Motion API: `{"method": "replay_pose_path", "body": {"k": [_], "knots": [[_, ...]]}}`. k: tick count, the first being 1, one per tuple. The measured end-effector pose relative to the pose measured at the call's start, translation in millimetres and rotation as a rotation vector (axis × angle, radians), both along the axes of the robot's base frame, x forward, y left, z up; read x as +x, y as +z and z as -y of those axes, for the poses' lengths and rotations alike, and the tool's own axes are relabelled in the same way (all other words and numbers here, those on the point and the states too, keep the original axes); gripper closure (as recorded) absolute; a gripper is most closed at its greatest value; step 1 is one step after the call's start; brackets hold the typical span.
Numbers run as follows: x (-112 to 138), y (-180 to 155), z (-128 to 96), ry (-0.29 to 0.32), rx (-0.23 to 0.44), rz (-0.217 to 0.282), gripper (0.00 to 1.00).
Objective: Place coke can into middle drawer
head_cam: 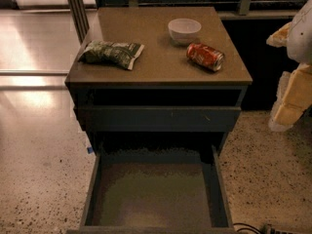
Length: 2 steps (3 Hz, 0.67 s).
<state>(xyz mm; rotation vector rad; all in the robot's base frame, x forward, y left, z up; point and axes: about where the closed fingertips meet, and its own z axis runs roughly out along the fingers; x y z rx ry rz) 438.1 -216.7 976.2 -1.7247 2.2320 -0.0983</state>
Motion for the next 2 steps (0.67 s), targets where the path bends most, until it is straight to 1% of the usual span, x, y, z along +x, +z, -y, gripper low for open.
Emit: {"method": "replay_pose_path", "body": {"k": [1, 2], "knots": [[0, 0, 0, 0.001, 0.000, 0.002, 0.00], [23, -9, -15, 0.054, 0.007, 0.024, 0.00]]}}
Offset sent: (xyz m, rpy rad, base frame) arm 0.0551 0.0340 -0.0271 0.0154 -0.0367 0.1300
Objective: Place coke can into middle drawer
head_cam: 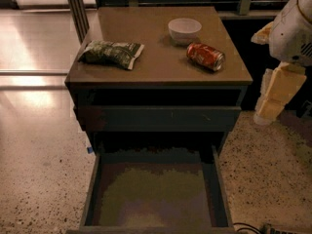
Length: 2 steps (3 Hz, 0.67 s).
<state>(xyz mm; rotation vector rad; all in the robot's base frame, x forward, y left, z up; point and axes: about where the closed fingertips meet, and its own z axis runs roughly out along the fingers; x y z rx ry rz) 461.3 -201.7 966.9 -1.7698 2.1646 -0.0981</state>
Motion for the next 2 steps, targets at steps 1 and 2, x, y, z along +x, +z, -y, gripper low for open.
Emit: {"method": "replay_pose_path", "body": {"k": [1, 2], "knots": [[45, -26, -13, 0.027, 0.001, 0.009, 0.00], [107, -67, -17, -0.020, -0.040, -0.030, 0.00]]}}
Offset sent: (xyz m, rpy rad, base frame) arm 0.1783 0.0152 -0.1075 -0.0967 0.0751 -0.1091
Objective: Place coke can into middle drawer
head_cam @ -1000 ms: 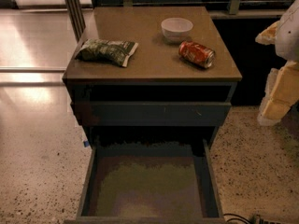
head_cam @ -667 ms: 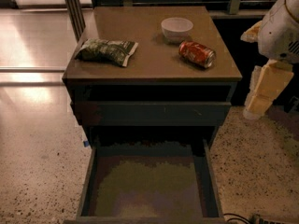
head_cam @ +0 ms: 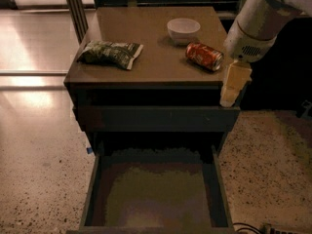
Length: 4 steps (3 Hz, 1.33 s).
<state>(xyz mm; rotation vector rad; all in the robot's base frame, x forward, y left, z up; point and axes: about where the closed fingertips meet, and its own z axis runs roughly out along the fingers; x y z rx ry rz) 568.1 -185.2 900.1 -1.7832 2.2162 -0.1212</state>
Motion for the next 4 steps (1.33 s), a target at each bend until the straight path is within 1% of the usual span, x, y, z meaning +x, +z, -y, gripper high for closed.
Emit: {"method": "replay_pose_path", "body": {"k": [1, 2, 3, 4], "knots": [[0, 0, 0, 0.000, 0.000, 0.000, 0.00], [25, 1, 3, -0.021, 0.021, 0.040, 0.00], [81, -6, 10, -0.076, 0.029, 0.073, 0.00], [156, -35, 16, -0.163, 0.052, 0.053, 0.00]]}}
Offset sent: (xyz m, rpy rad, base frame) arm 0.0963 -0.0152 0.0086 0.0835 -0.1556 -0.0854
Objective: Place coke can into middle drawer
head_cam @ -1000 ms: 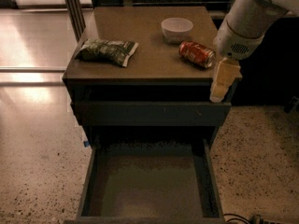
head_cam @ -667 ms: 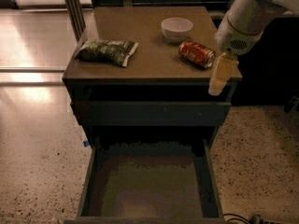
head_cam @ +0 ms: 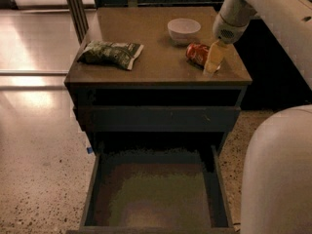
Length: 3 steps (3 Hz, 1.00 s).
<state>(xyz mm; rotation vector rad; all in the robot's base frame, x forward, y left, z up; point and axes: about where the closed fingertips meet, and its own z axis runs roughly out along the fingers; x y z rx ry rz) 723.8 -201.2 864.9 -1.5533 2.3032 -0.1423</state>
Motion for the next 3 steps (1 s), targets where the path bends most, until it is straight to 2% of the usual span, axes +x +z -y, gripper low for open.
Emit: {"method": "replay_pose_path", "body": {"k": [1, 2, 3], "knots": [[1, -2, -2, 0.003, 0.003, -0.005, 0.00], [7, -19, -15, 0.030, 0.029, -0.049, 0.00], [8, -19, -15, 0.029, 0.031, -0.050, 0.19]]}}
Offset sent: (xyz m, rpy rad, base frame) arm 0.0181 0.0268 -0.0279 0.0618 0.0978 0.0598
